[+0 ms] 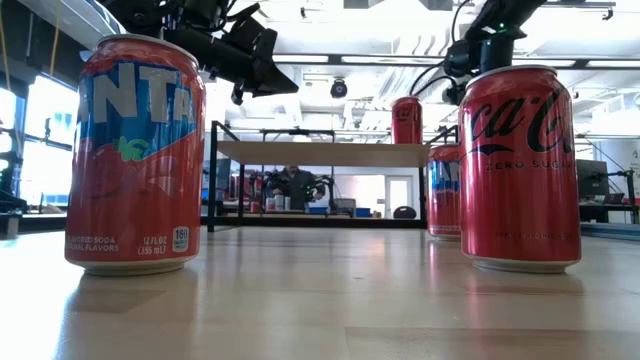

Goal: Place canned beverage on shelf
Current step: Put the right white and yellow soda can on the shelf

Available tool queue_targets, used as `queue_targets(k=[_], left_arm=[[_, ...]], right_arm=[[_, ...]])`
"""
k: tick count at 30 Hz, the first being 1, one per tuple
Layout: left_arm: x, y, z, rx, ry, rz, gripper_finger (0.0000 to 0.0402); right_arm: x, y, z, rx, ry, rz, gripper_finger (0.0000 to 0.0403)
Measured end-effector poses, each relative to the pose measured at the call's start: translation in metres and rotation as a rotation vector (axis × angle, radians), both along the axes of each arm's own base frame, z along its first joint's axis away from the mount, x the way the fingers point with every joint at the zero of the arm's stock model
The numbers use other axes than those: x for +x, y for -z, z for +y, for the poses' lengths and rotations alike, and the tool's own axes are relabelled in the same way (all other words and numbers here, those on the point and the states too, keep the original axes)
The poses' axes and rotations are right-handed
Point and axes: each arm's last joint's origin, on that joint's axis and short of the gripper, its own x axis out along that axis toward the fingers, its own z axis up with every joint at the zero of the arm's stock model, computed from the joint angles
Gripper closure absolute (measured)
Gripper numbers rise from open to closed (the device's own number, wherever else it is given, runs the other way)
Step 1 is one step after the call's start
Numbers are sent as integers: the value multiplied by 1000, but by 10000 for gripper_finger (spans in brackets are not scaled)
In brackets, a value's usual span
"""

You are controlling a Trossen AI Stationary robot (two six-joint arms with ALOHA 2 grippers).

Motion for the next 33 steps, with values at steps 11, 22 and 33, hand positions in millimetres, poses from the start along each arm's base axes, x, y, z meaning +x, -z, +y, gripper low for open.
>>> queue_targets(k=[11, 22, 33], left_arm=[[0, 0, 0, 0, 0, 0, 402], [0, 0, 0, 0, 0, 1, 402], [0, 0, 0, -2, 0, 5, 402]], right_arm=[[5, 16, -12, 17, 12, 73, 91], [9, 15, -8, 28, -14, 79, 91], [11, 5, -8, 12, 9, 70, 91]])
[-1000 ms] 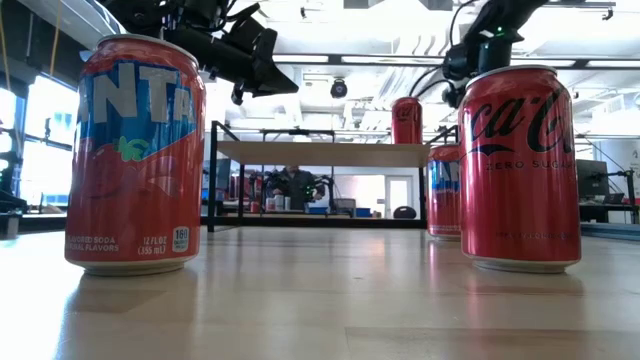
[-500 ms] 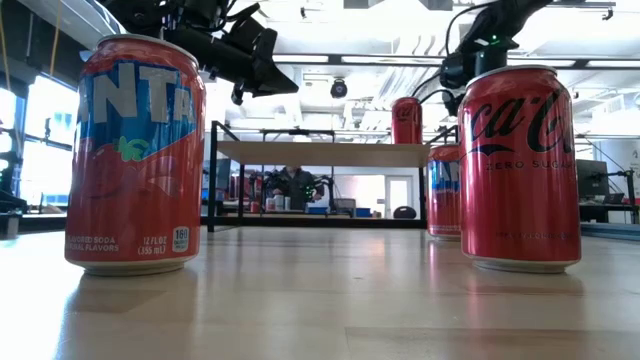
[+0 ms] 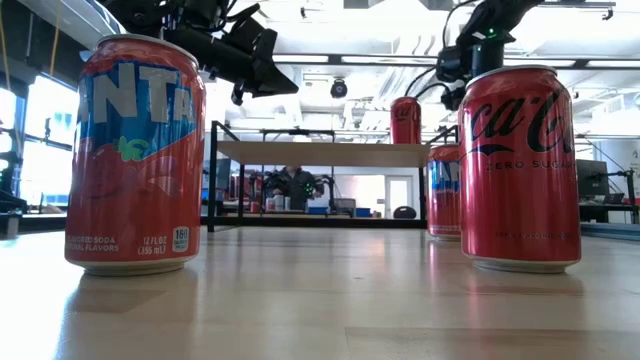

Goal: Place canned beverage on shelf
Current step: Put the right white and yellow soda can on the shelf

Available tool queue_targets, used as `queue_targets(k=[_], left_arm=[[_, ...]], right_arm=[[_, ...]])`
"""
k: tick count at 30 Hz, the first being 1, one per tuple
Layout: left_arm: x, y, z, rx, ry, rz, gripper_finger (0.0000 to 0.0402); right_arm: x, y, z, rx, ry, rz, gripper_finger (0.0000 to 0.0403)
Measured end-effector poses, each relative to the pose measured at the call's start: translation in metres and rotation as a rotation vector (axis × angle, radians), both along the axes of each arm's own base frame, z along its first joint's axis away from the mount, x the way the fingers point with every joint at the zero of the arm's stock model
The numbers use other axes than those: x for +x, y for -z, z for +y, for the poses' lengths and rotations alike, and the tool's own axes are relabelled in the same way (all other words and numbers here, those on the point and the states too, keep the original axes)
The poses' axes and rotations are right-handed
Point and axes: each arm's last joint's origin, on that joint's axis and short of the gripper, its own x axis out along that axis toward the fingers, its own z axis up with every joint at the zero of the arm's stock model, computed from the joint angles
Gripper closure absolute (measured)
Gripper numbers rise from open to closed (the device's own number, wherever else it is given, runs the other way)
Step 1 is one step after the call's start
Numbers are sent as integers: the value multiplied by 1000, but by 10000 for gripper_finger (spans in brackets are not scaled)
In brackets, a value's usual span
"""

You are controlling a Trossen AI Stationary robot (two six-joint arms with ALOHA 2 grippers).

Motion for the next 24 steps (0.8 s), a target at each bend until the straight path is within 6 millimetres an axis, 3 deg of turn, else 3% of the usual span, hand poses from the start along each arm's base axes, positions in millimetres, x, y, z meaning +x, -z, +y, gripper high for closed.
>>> queue_targets(k=[7, 24], left_arm=[[0, 0, 0, 0, 0, 0, 402], [0, 0, 0, -1, 0, -1, 402]], right_arm=[[-4, 8, 0, 36, 8, -17, 91], [2, 0, 0, -25, -28, 32, 91]])
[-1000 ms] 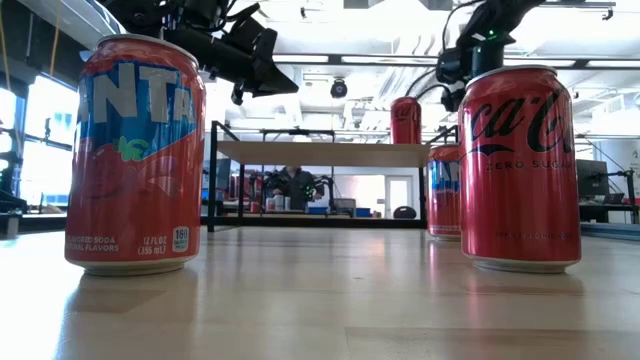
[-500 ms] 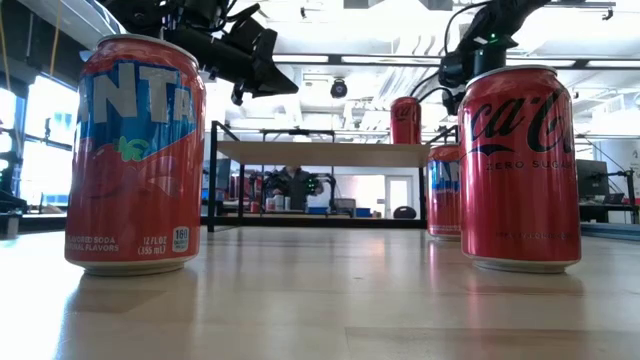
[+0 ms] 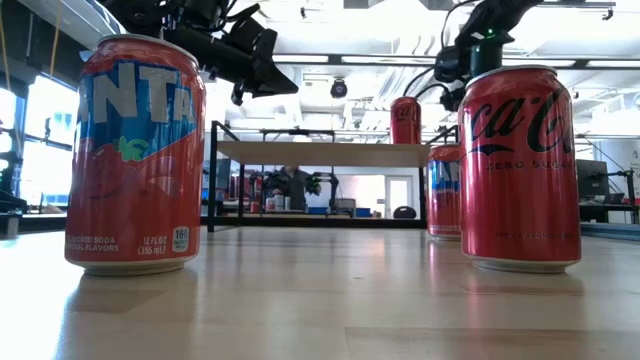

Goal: Place canned beverage on shelf
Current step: Put the right white and yellow soda can on the shelf

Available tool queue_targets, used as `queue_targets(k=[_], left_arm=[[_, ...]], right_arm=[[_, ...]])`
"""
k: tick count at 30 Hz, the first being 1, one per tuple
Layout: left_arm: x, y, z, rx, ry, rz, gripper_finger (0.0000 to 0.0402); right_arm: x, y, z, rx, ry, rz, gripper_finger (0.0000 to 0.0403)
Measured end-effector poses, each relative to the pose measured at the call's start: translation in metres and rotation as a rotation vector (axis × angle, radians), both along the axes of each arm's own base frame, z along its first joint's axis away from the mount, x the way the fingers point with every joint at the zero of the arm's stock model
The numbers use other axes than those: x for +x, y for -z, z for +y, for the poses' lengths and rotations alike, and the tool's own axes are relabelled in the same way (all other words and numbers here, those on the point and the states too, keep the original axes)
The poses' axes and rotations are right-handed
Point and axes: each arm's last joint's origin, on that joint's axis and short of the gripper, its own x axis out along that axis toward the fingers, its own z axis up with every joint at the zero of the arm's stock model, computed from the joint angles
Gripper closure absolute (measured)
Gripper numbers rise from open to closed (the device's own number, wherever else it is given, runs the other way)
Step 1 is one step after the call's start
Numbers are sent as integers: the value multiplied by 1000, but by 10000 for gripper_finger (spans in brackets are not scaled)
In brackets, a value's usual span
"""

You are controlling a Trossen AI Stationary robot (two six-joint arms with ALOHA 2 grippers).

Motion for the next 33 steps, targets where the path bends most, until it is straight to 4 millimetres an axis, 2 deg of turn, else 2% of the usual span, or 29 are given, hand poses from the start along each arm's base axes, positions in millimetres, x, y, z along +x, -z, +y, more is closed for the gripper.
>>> queue_targets(k=[8, 18, 21, 26, 30, 33], left_arm=[[0, 0, 0, -6, 0, -3, 402], [0, 0, 0, -6, 0, -3, 402], [0, 0, 0, -6, 0, -3, 402], [1, 0, -1, -6, 3, -4, 402], [1, 0, -2, 9, 10, 1, 402], [1, -1, -2, 13, 10, -6, 402]], right_arm=[[-10, 8, -3, 57, 10, -20, 91], [-10, 26, -2, 79, -18, -22, 91], [-10, 26, -3, 61, -1, -6, 102], [-11, 25, -1, 75, 18, -2, 162], [-10, 20, 7, 136, 55, 29, 162], [-7, 3, 18, 171, 90, 61, 162]])
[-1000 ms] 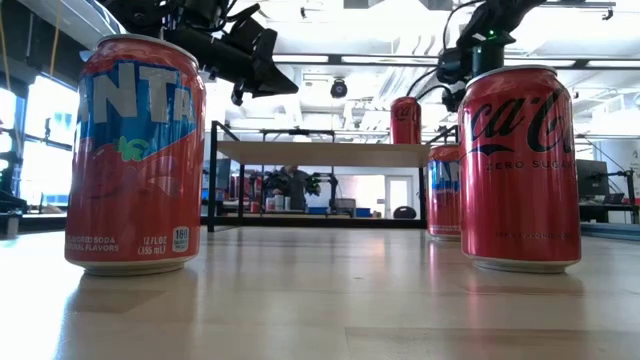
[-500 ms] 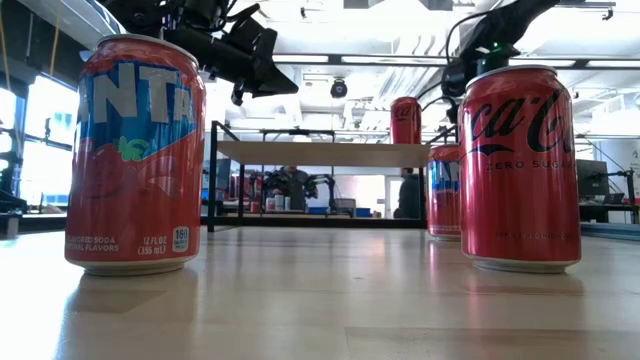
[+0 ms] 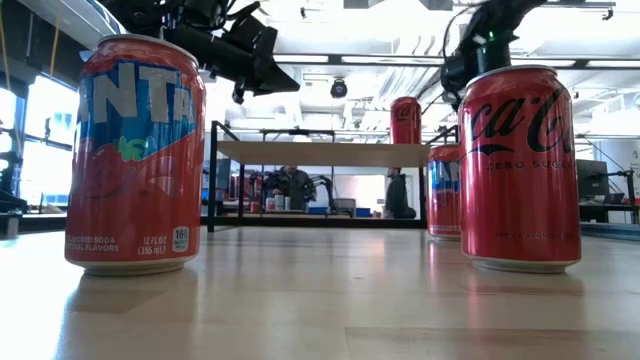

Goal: Place canned beverage on shelf
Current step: Put the right white and yellow soda can on the shelf

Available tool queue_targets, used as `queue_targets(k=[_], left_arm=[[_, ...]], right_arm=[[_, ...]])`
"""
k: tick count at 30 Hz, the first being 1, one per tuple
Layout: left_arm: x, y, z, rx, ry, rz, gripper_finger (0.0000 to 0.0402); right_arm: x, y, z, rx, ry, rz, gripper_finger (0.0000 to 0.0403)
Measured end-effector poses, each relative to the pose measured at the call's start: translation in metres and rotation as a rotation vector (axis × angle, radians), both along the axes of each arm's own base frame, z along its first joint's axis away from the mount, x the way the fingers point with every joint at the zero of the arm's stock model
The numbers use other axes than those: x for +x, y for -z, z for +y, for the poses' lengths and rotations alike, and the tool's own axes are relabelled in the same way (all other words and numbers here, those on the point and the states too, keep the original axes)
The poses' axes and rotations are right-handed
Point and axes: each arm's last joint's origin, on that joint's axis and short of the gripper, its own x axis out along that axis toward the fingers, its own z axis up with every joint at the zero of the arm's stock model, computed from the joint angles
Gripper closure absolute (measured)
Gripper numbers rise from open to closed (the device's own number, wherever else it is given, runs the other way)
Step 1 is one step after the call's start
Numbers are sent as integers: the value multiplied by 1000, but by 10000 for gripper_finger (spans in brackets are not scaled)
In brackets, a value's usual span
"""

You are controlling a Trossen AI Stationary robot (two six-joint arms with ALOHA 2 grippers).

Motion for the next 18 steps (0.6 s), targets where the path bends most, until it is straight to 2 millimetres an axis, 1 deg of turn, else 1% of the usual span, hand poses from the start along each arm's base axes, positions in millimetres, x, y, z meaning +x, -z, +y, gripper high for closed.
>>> queue_targets(k=[4, 6, 8, 10, 14, 18], left_arm=[[-1, -2, -1, 6, 0, -7, 402], [-2, -4, -1, 9, 0, -13, 402], [-4, -7, -2, 12, 0, -20, 402], [-5, -10, -3, 18, 1, -32, 402], [-8, -15, -5, 25, 3, -47, 402], [-10, -18, -6, 29, 4, -57, 401]], right_arm=[[7, -34, 21, 6, 34, 6, 162], [11, -52, 33, -23, 33, -30, 162], [17, -72, 46, -73, 28, -144, 162], [21, -91, 63, -91, 2, -257, 162], [22, -113, 100, -84, -50, -348, 162], [20, -126, 128, -77, -89, -462, 162]])
